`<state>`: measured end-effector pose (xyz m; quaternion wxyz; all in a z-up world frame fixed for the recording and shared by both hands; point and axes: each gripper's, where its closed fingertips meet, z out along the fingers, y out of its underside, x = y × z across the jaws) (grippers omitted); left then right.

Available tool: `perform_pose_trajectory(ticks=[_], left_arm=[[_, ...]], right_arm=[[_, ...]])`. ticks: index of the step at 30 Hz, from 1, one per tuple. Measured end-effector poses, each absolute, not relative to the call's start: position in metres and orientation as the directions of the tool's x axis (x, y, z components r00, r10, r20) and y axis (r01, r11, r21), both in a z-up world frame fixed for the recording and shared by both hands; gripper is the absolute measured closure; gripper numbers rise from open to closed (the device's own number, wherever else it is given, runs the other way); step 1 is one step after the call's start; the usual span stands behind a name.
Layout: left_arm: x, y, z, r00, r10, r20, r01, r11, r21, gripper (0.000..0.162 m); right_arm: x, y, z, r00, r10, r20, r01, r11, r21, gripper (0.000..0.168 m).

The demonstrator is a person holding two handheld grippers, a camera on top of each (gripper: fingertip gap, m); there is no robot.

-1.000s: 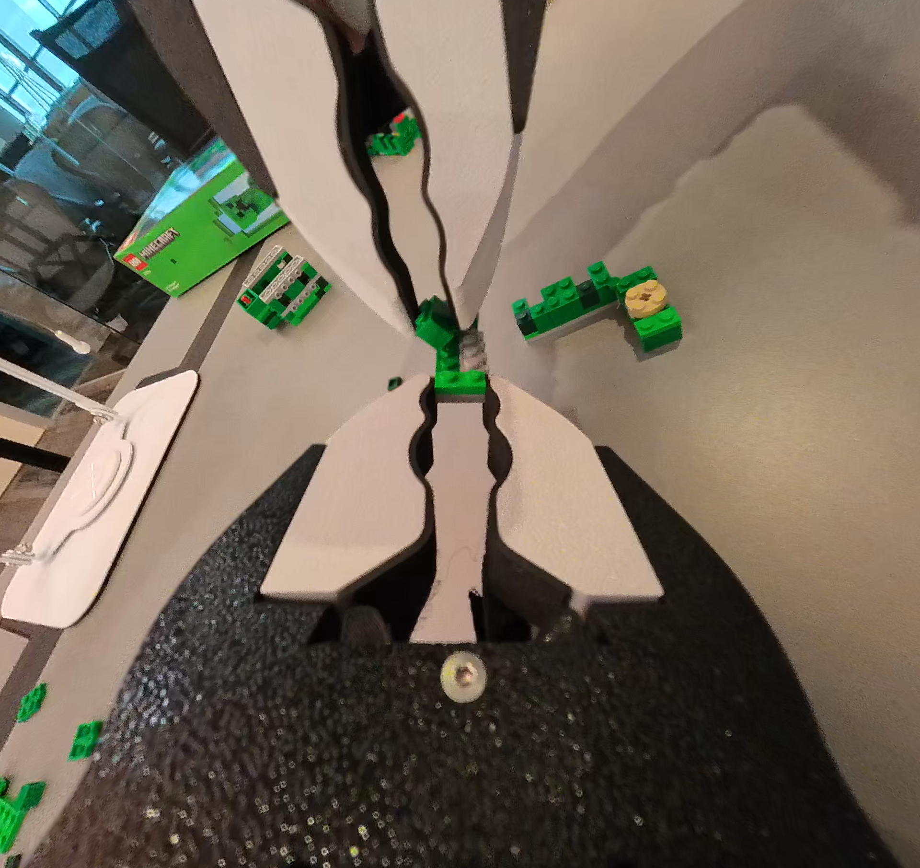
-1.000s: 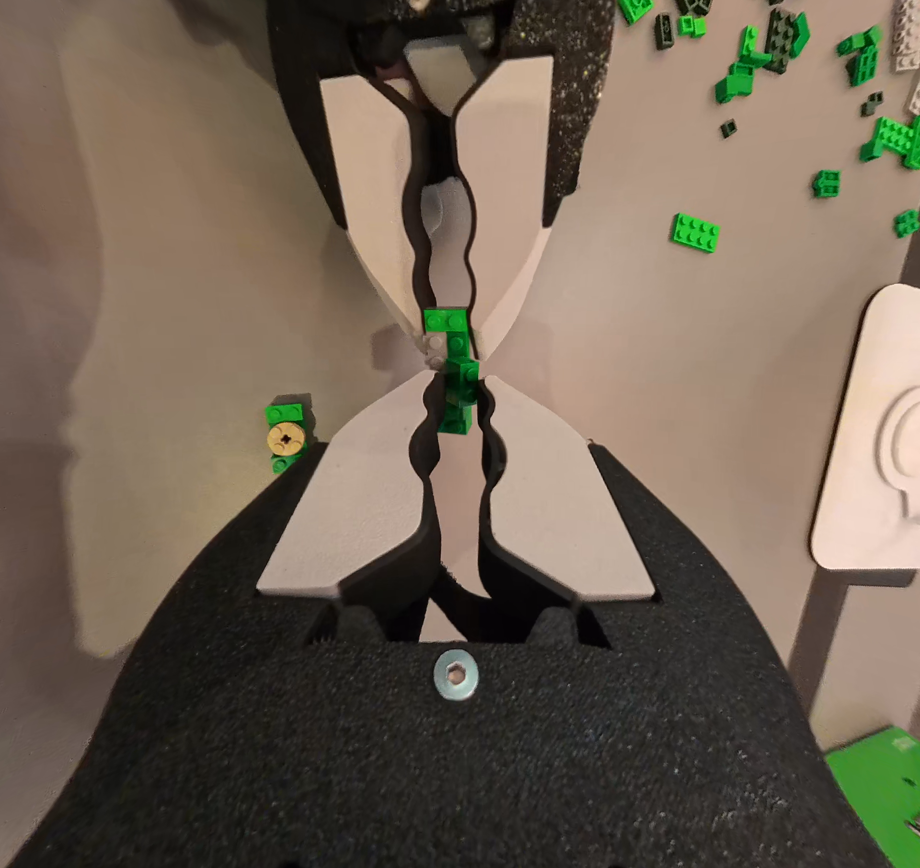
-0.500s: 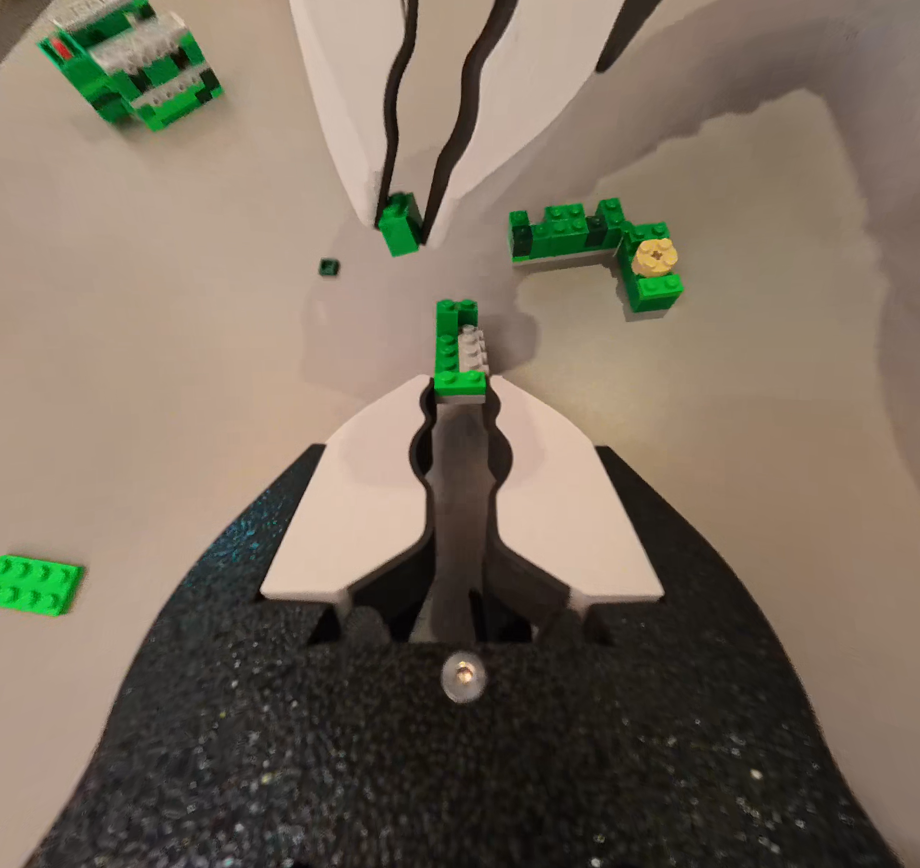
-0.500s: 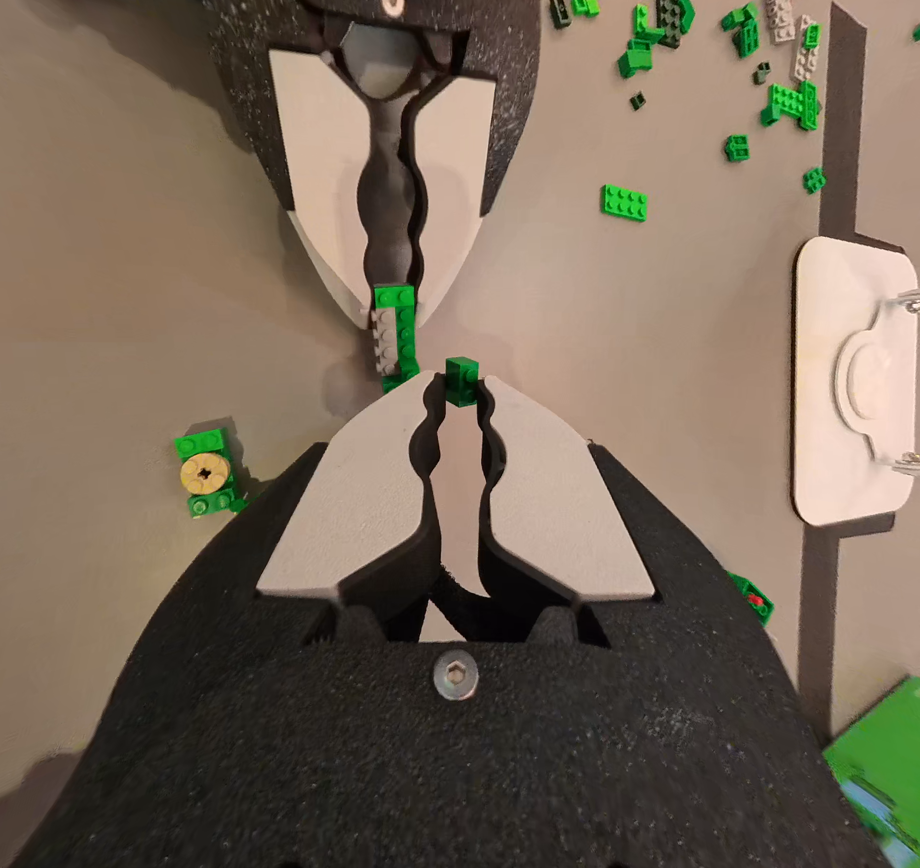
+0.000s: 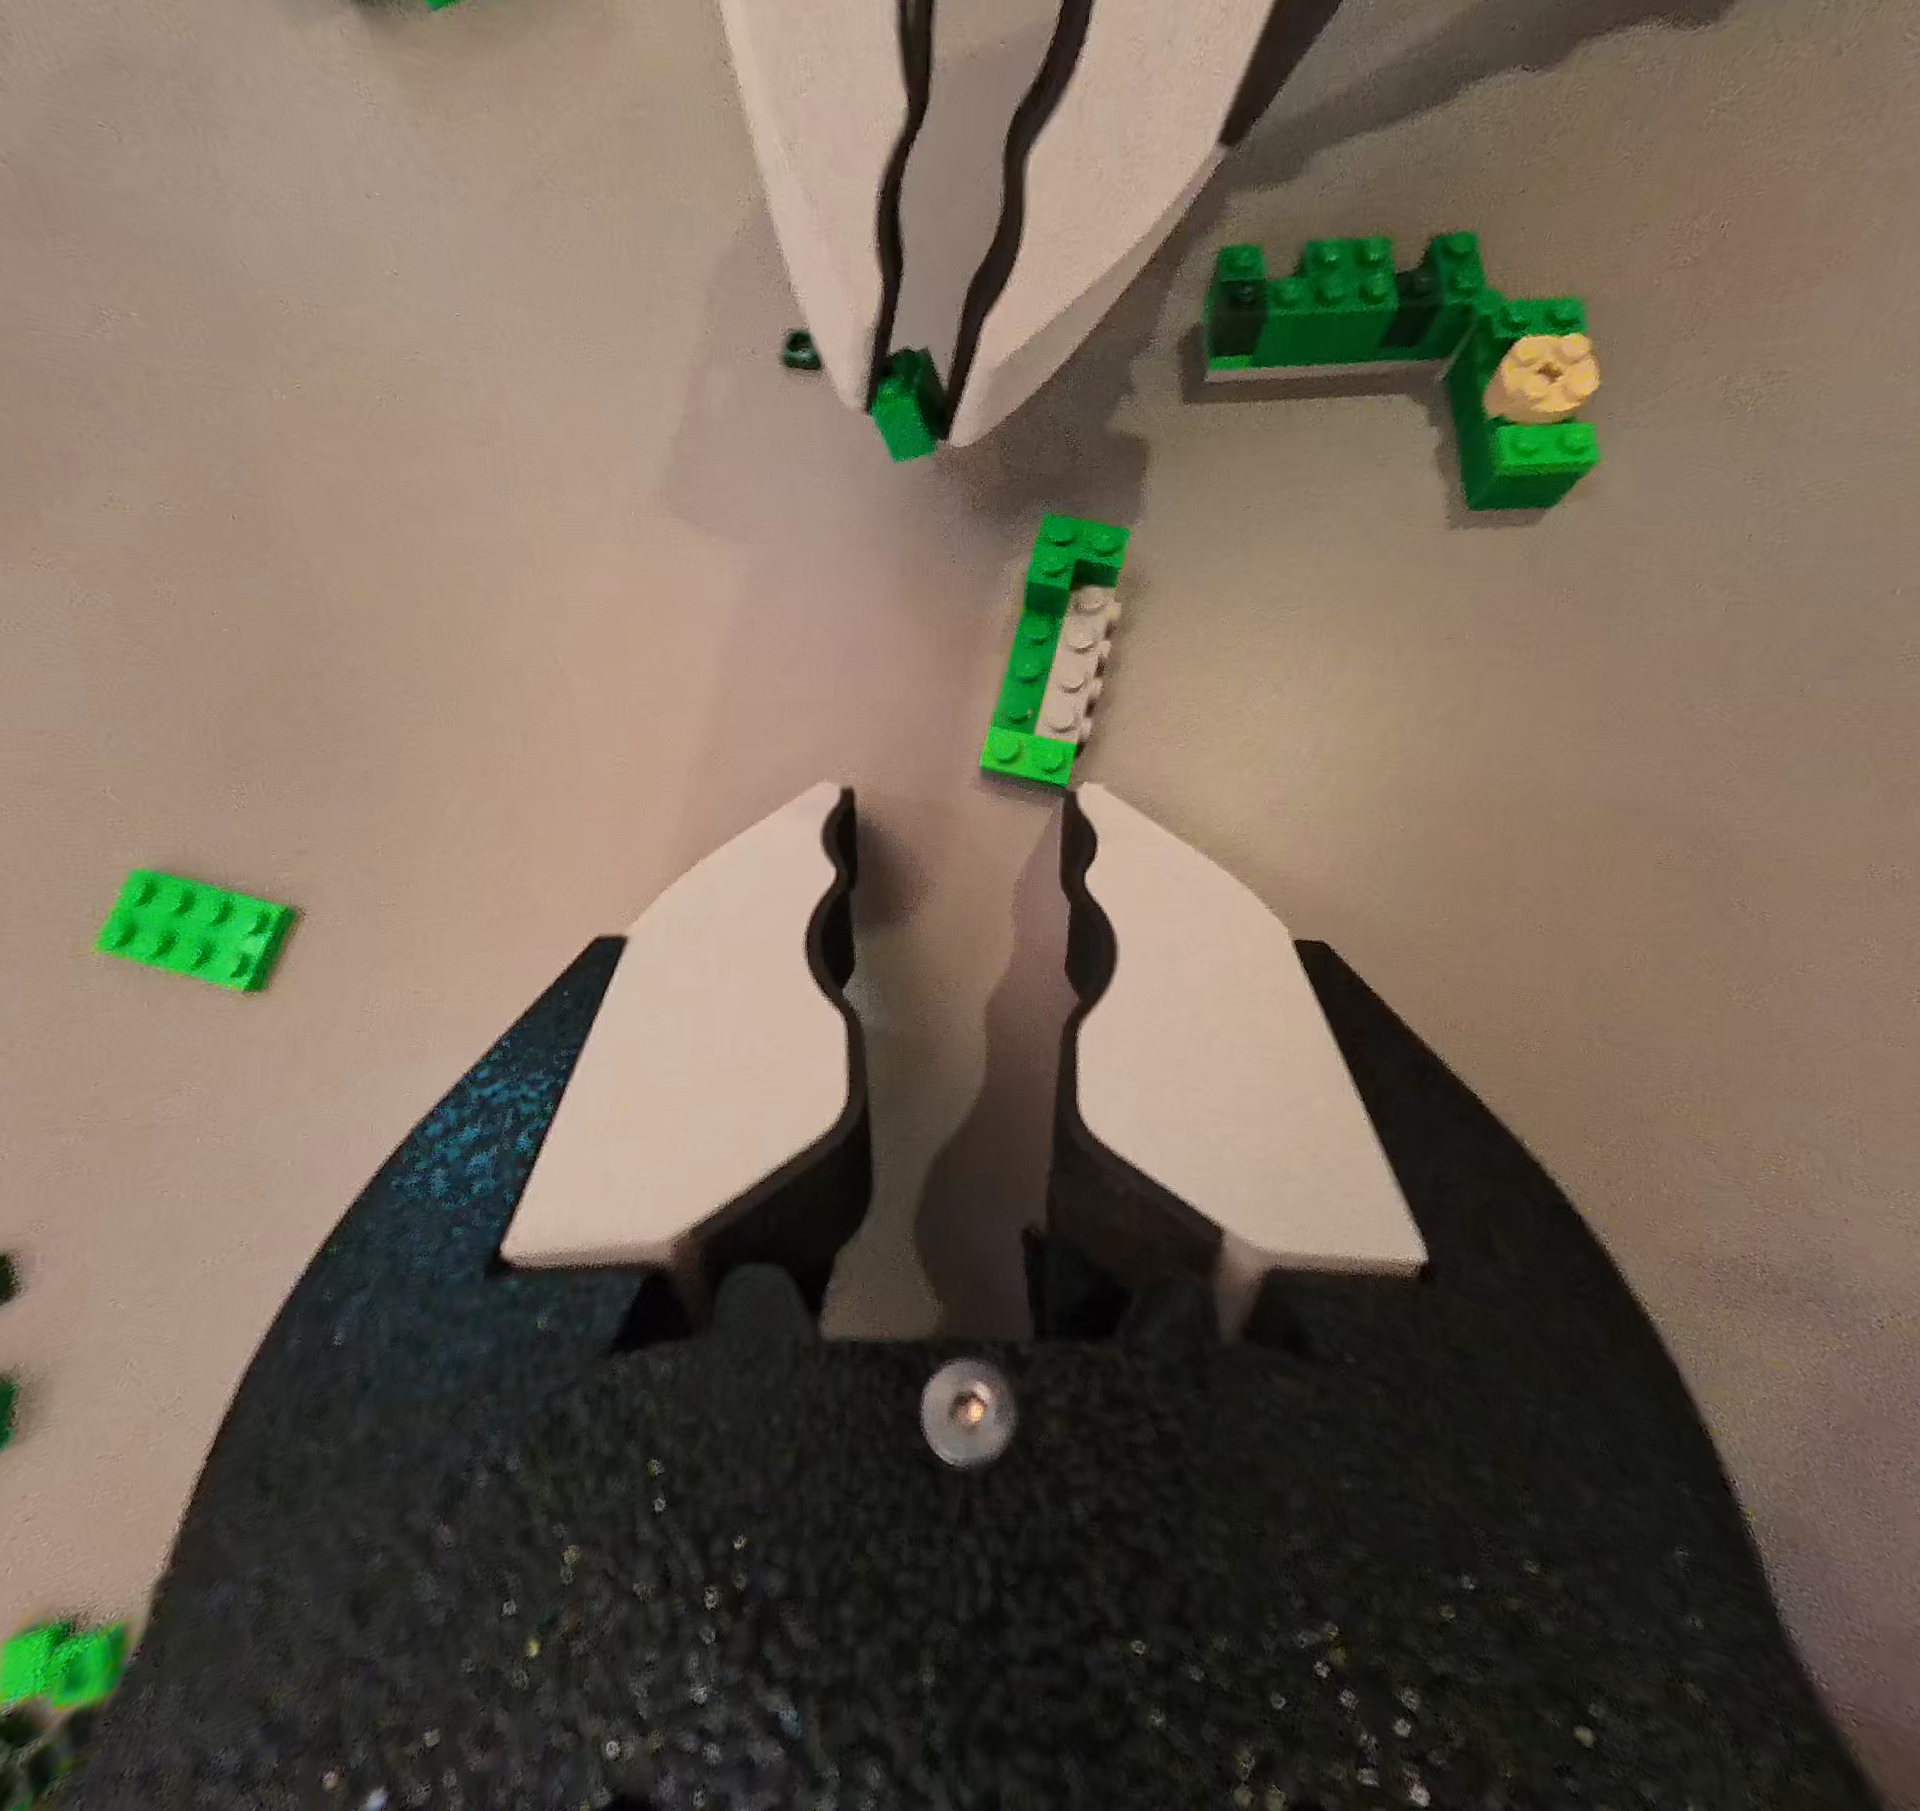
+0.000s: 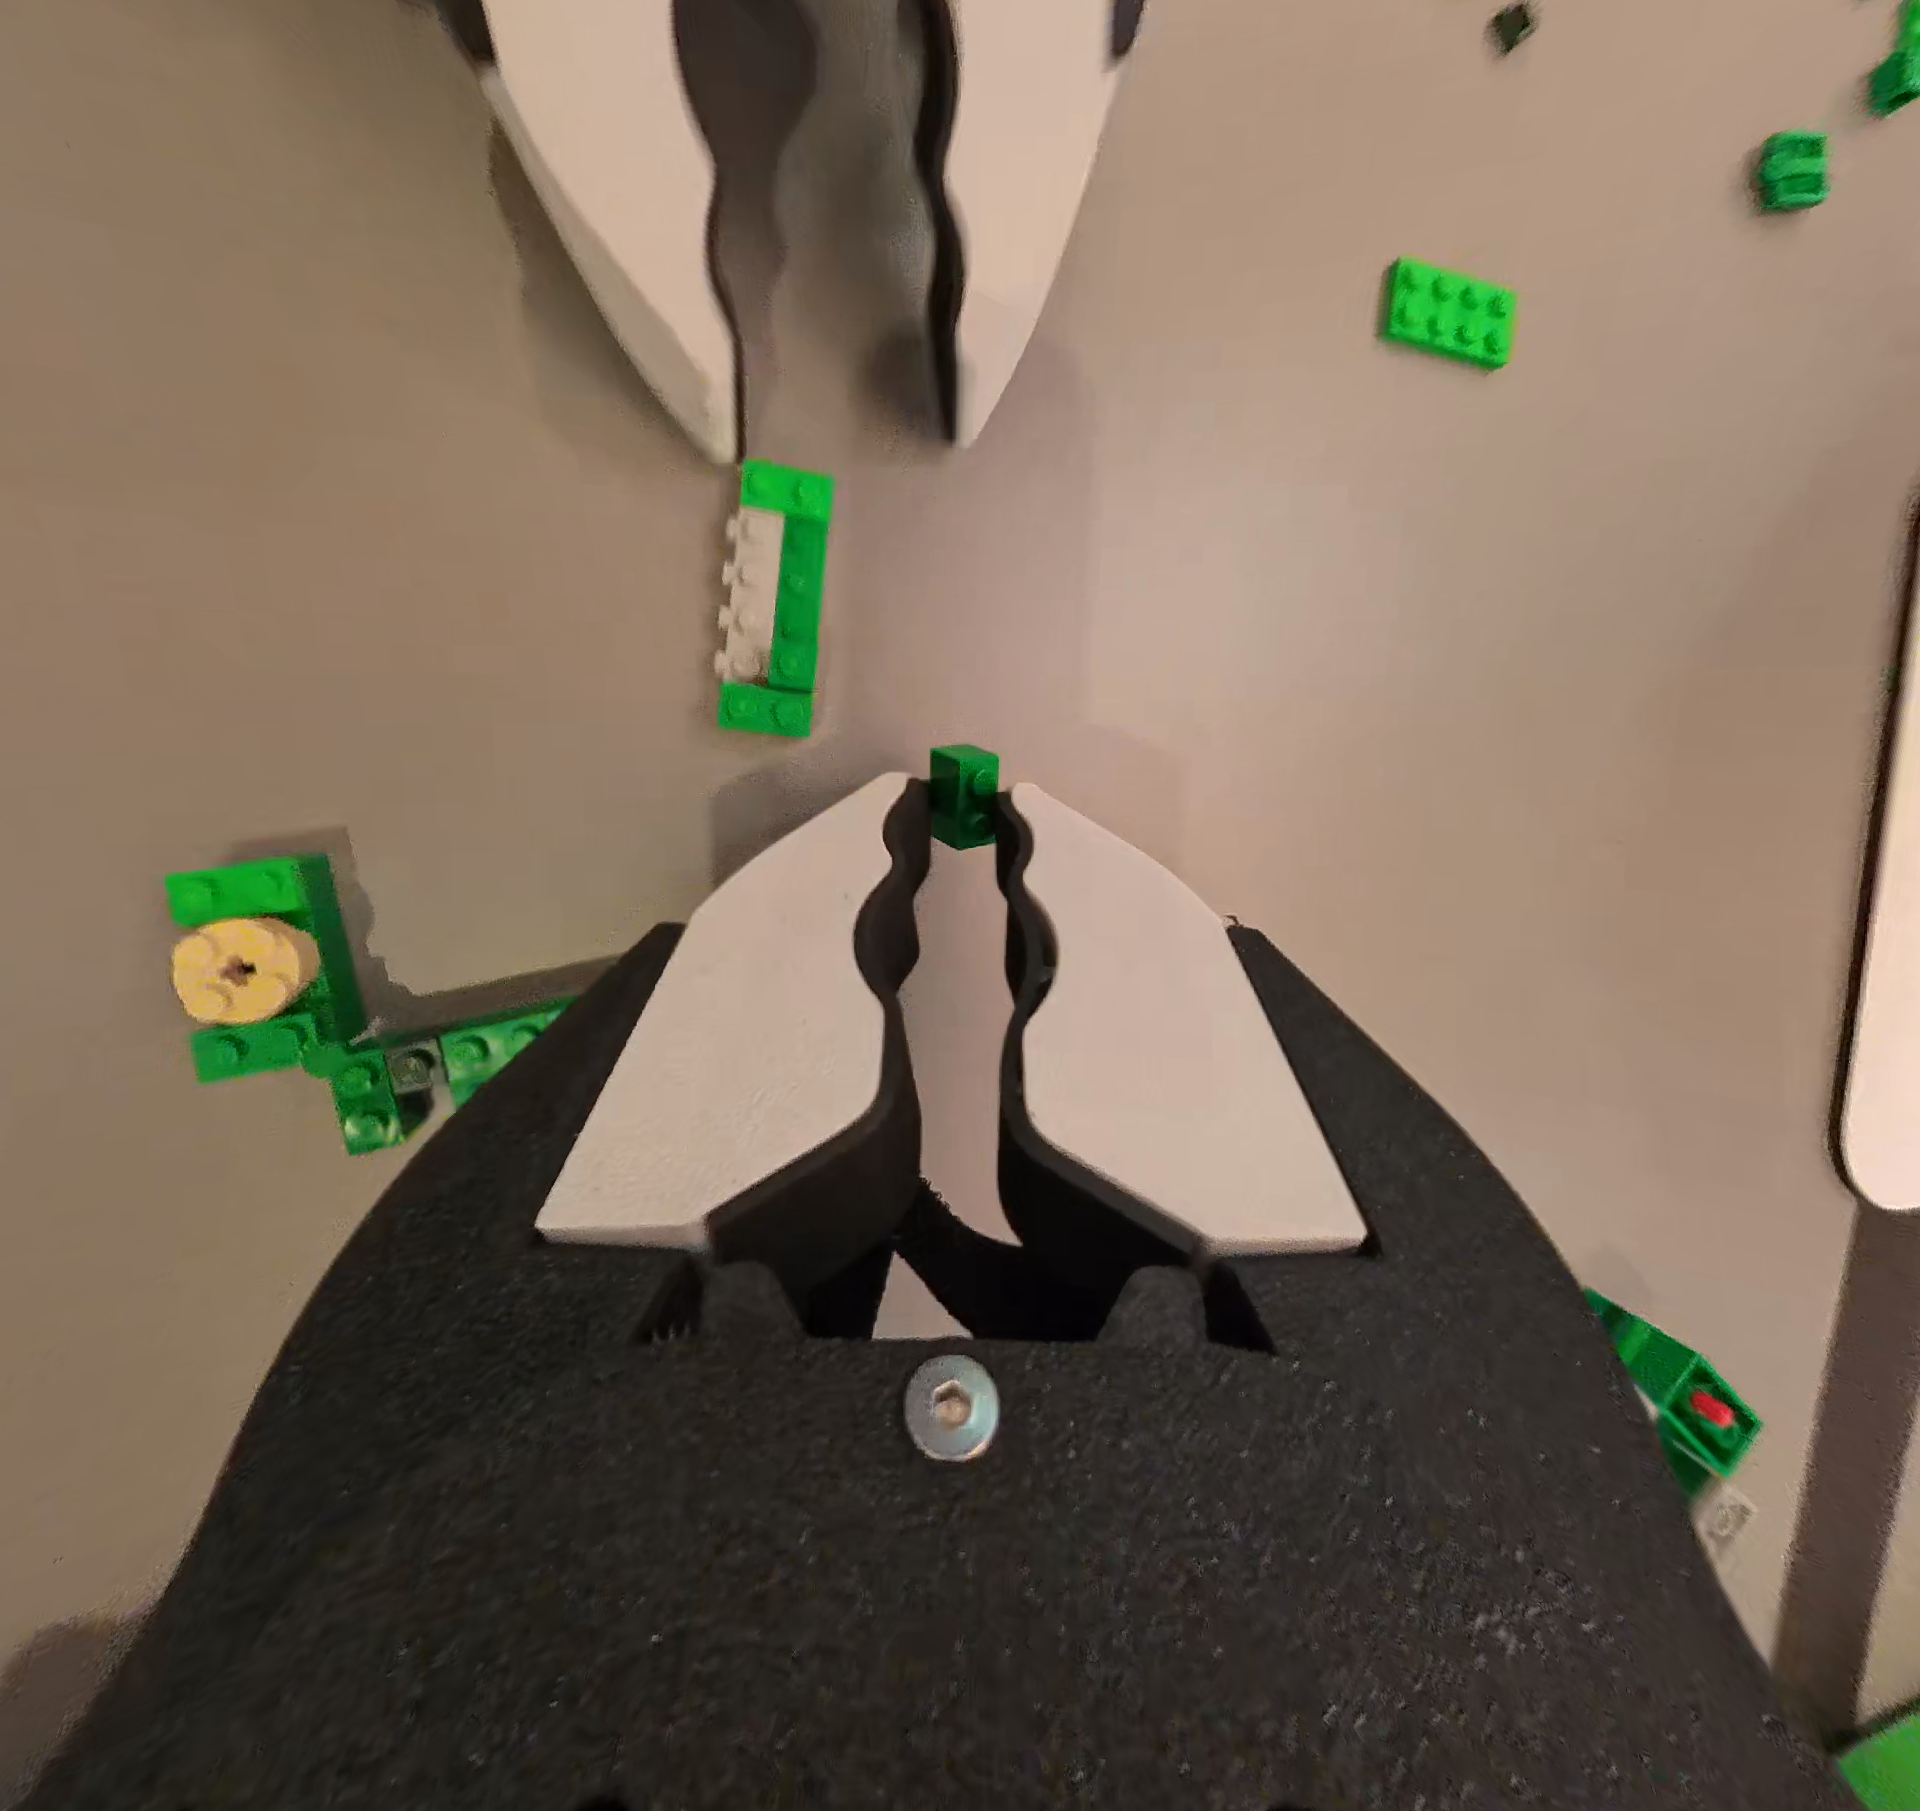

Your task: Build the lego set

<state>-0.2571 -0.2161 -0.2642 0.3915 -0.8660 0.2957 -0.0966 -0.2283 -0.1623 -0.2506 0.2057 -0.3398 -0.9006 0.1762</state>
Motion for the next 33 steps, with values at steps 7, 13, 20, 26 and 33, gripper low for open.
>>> perform_pose_trajectory(ticks=[7,13,20,26,33], left_arm=[[-0.257,-0.210,-0.258,0.822,-0.556,-0.124,-0.450,-0.500,-0.740,0.126],[-0.250,-0.200,-0.239,0.846,-0.530,-0.055,-0.343,-0.463,-0.817,0.128],[-0.228,-0.177,-0.240,0.814,-0.581,0.012,-0.358,-0.518,-0.777,0.139],[-0.219,-0.162,-0.248,0.771,-0.637,-0.007,-0.465,-0.556,-0.689,0.147],[-0.226,-0.160,-0.266,0.738,-0.673,-0.036,-0.572,-0.597,-0.563,0.151]], right_arm=[[-0.228,-0.161,-0.266,-0.776,0.539,0.326,0.442,0.835,-0.329,0.156],[-0.225,-0.162,-0.264,-0.785,0.535,0.312,0.428,0.833,-0.351,0.149],[-0.218,-0.147,-0.243,-0.679,0.701,0.220,0.472,0.646,-0.600,0.148],[-0.221,-0.129,-0.219,-0.540,0.806,0.242,0.320,0.463,-0.827,0.149],[-0.219,-0.117,-0.204,-0.468,0.850,0.243,0.222,0.379,-0.899,0.150]])
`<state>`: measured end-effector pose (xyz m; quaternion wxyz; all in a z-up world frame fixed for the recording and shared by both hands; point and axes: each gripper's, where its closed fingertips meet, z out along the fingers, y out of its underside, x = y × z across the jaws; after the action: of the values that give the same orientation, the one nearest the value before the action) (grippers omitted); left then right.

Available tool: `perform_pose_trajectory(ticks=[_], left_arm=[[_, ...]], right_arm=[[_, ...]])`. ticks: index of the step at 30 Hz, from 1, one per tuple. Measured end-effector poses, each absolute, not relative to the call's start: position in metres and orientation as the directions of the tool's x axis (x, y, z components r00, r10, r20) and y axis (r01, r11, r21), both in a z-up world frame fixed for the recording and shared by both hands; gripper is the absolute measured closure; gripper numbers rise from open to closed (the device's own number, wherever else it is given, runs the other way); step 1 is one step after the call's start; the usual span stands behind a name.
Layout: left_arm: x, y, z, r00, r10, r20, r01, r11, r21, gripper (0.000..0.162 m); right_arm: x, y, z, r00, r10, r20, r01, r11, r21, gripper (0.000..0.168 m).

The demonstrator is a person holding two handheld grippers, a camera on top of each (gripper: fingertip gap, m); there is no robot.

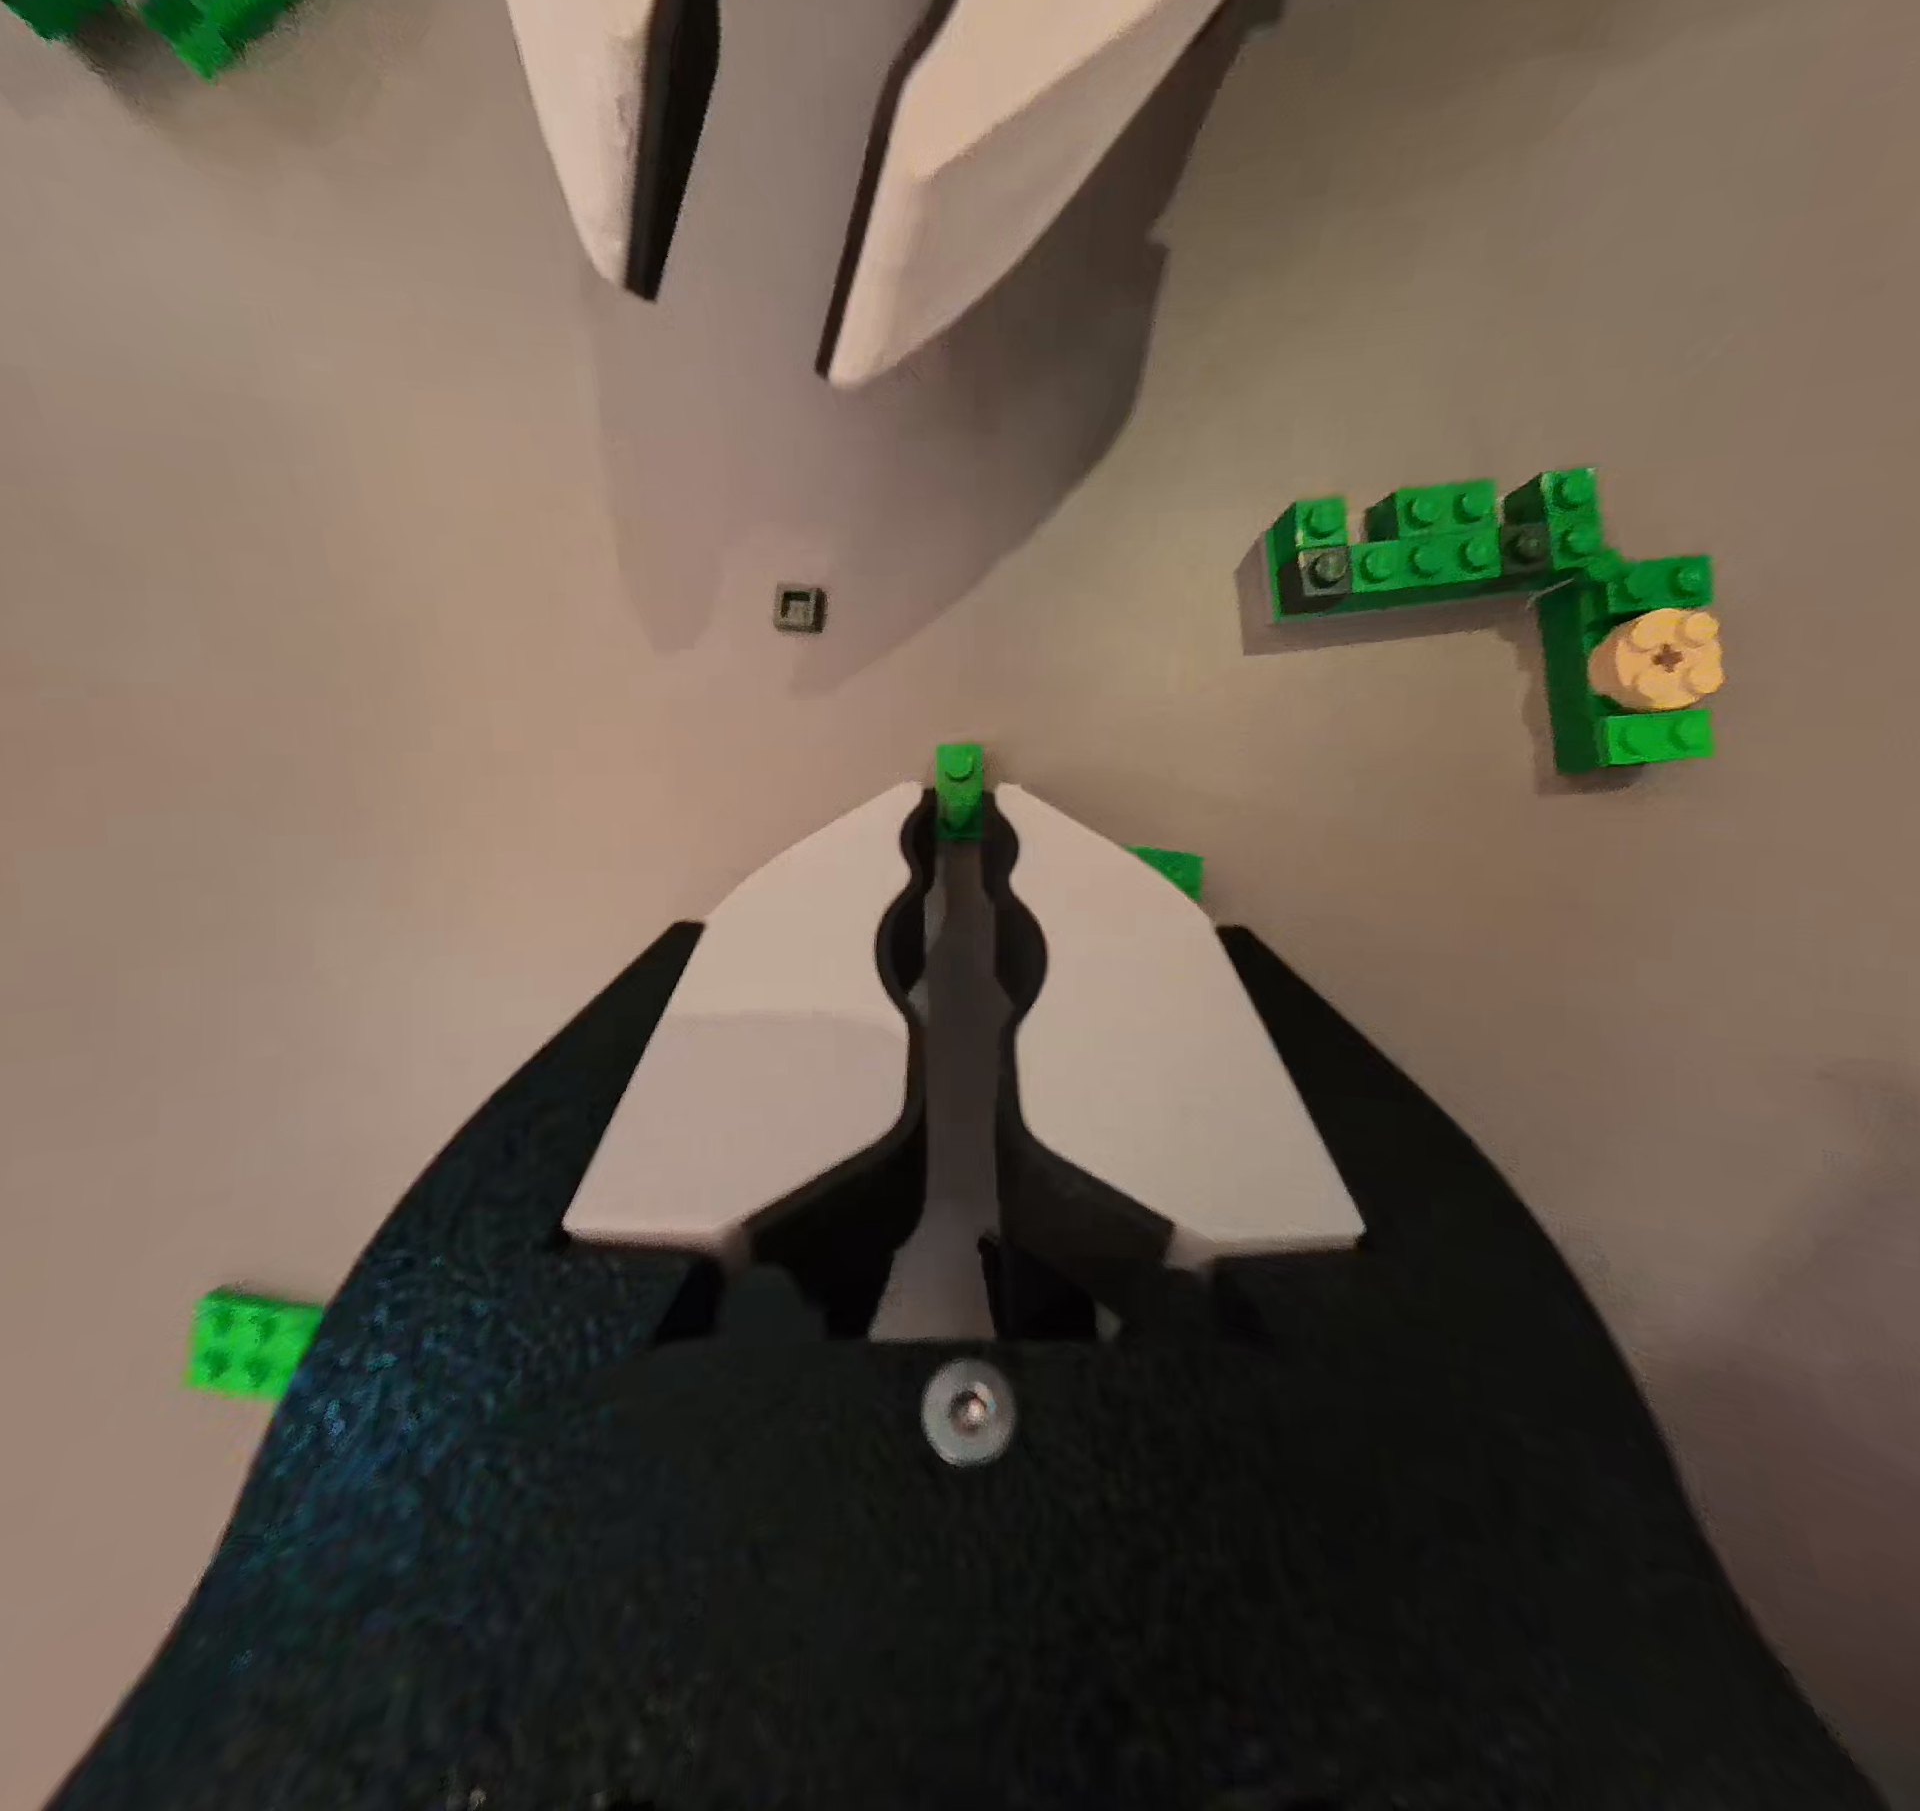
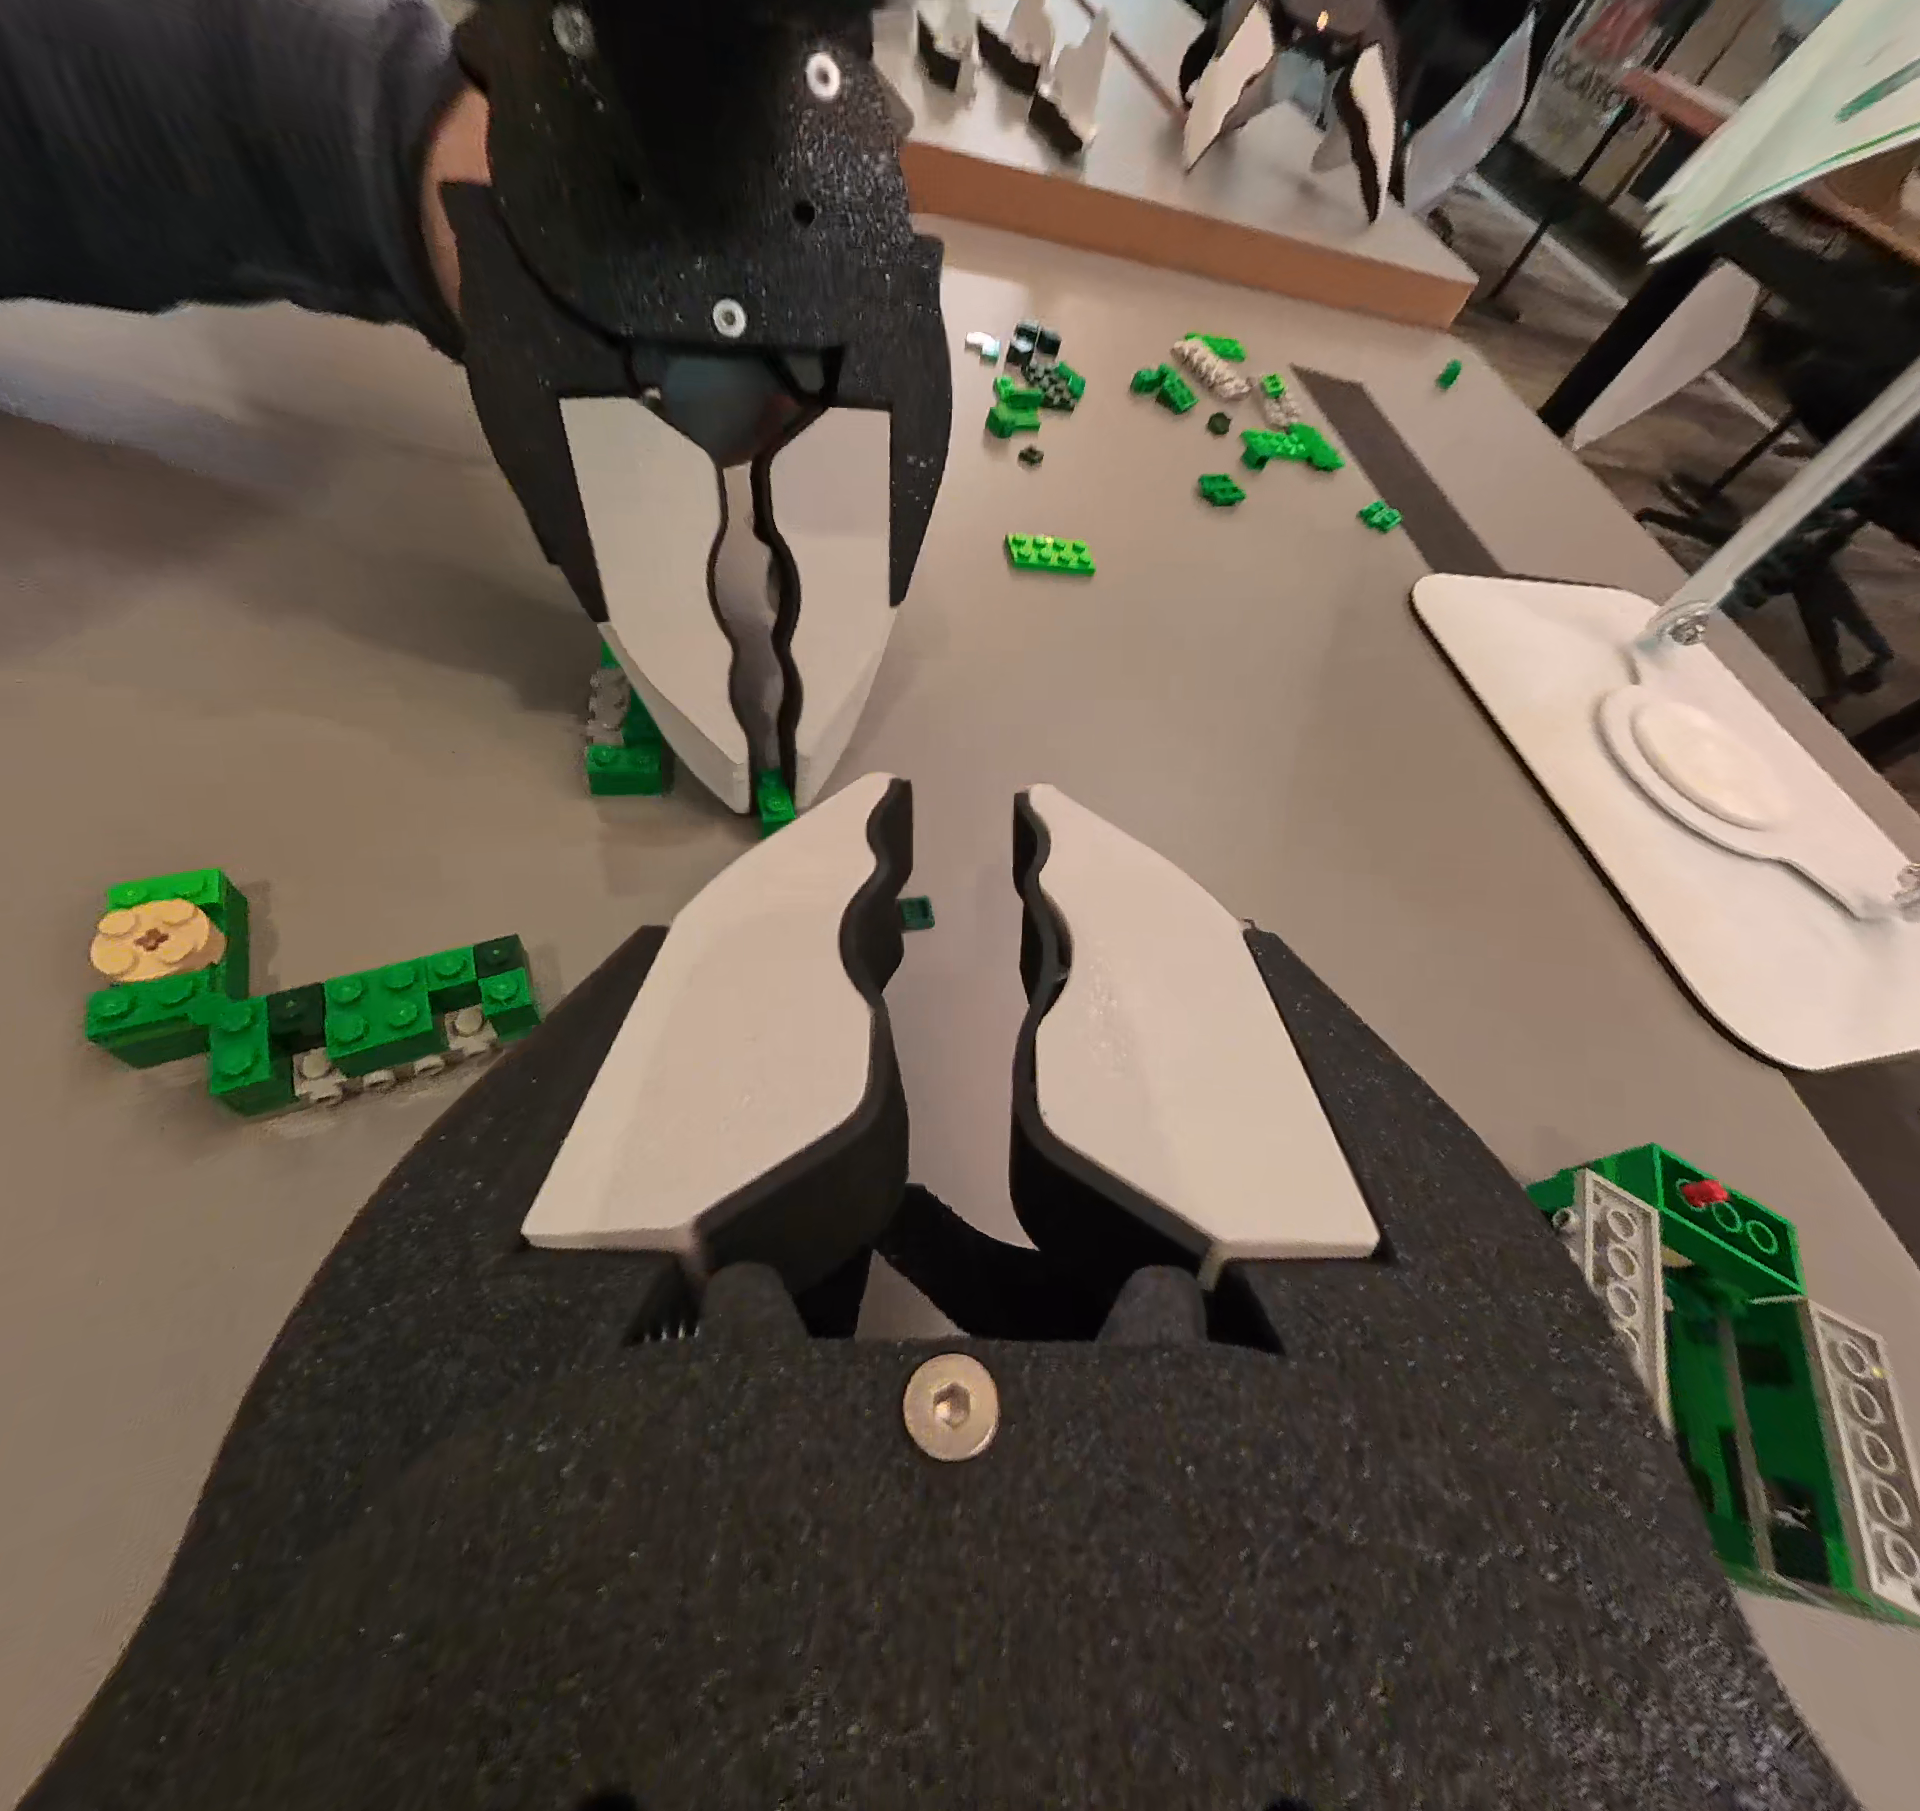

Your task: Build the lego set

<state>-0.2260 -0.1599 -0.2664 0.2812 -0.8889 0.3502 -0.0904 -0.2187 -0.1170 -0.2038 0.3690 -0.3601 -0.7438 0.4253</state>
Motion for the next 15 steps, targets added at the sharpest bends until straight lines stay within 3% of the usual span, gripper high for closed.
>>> perform_pose_trajectory(ticks=[8,15], left_arm=[[-0.237,-0.200,-0.236,0.667,-0.735,-0.119,-0.625,-0.466,-0.626,0.155],[-0.238,-0.212,-0.245,0.622,-0.775,-0.111,-0.684,-0.470,-0.558,0.155]], right_arm=[[-0.214,-0.142,-0.221,-0.593,0.791,0.151,0.283,0.380,-0.881,0.158],[-0.215,-0.184,-0.241,-0.685,0.727,-0.044,0.487,0.412,-0.770,0.137]])
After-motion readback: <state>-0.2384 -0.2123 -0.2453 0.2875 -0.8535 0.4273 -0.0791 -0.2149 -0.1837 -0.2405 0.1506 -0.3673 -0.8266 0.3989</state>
